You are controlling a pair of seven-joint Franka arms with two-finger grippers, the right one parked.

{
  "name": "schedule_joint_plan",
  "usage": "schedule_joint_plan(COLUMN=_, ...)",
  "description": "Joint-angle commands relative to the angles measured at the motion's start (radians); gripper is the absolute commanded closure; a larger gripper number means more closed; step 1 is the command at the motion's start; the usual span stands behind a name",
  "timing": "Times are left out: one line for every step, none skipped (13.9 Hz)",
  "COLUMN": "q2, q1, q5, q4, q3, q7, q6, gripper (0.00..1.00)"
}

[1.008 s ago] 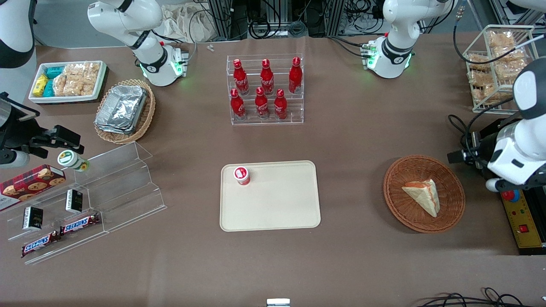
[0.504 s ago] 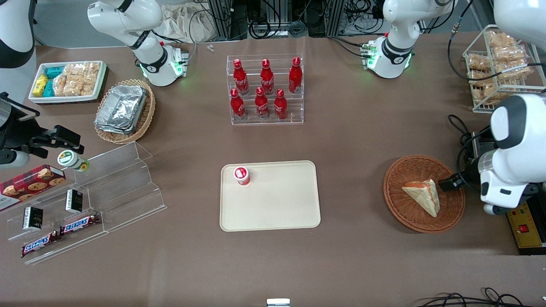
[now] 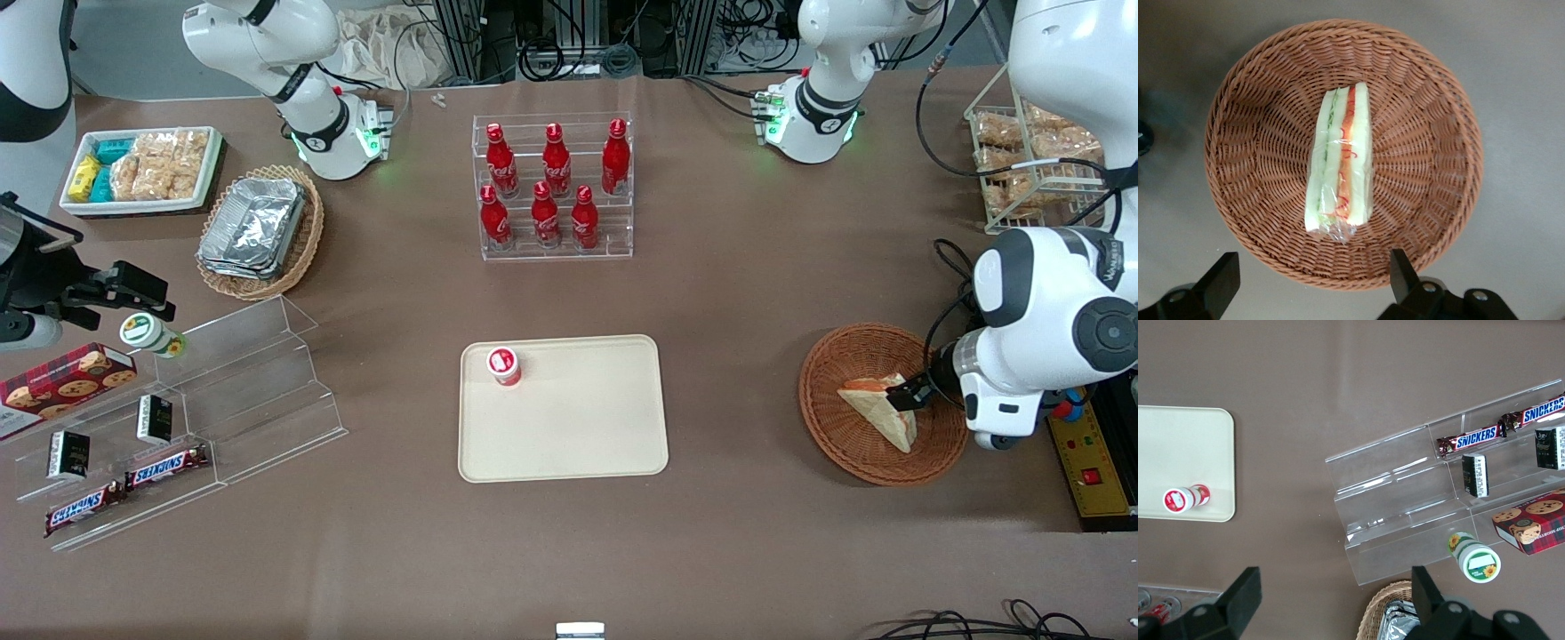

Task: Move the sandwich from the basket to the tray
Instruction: 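Lower the open left gripper around the sandwich's wrapped end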

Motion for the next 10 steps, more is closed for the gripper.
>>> schedule_joint_plan(q2=-0.014, q1=0.005, q5=0.033, q4=-0.07, q3=-0.002, q7=-0.023, q6=0.075, gripper=0.0)
schedule_joint_plan(q2=-0.014, q1=0.007, q5=0.033, q4=-0.093, q3=0.0, q7=-0.023, q6=0.112, gripper=0.0)
schedule_joint_plan(q2=-0.012, q1=0.007, q5=0.033, q4=-0.11, q3=0.0, q7=-0.024, q6=0.141, gripper=0.0)
schedule_joint_plan(q2=-0.009, q1=0.008, q5=0.033, q4=-0.118, q3=0.006, q7=-0.024, q6=0.16, gripper=0.0)
schedule_joint_plan(q2=0.0, q1=0.007, q5=0.033, q4=-0.119, q3=0.024, q7=-0.024, q6=0.172, gripper=0.0)
schedule_joint_plan(q2=0.006, q1=0.007, q5=0.033, q4=-0.123, q3=0.026, q7=-0.024, q6=0.182, gripper=0.0)
schedule_joint_plan(q2=0.014, q1=0.007, q5=0.033, q4=-0.123, q3=0.027, q7=-0.024, q6=0.189, gripper=0.0)
schedule_joint_plan(q2=0.022, q1=0.005, q5=0.033, q4=-0.123, q3=0.027, q7=-0.024, q6=0.191, gripper=0.0)
schedule_joint_plan(q2=0.028, q1=0.005, q5=0.031, q4=-0.121, q3=0.027, q7=-0.027, q6=0.197, gripper=0.0)
schedule_joint_plan(q2=0.029, q1=0.005, q5=0.031, q4=-0.121, q3=0.027, q7=-0.03, q6=0.205, gripper=0.0)
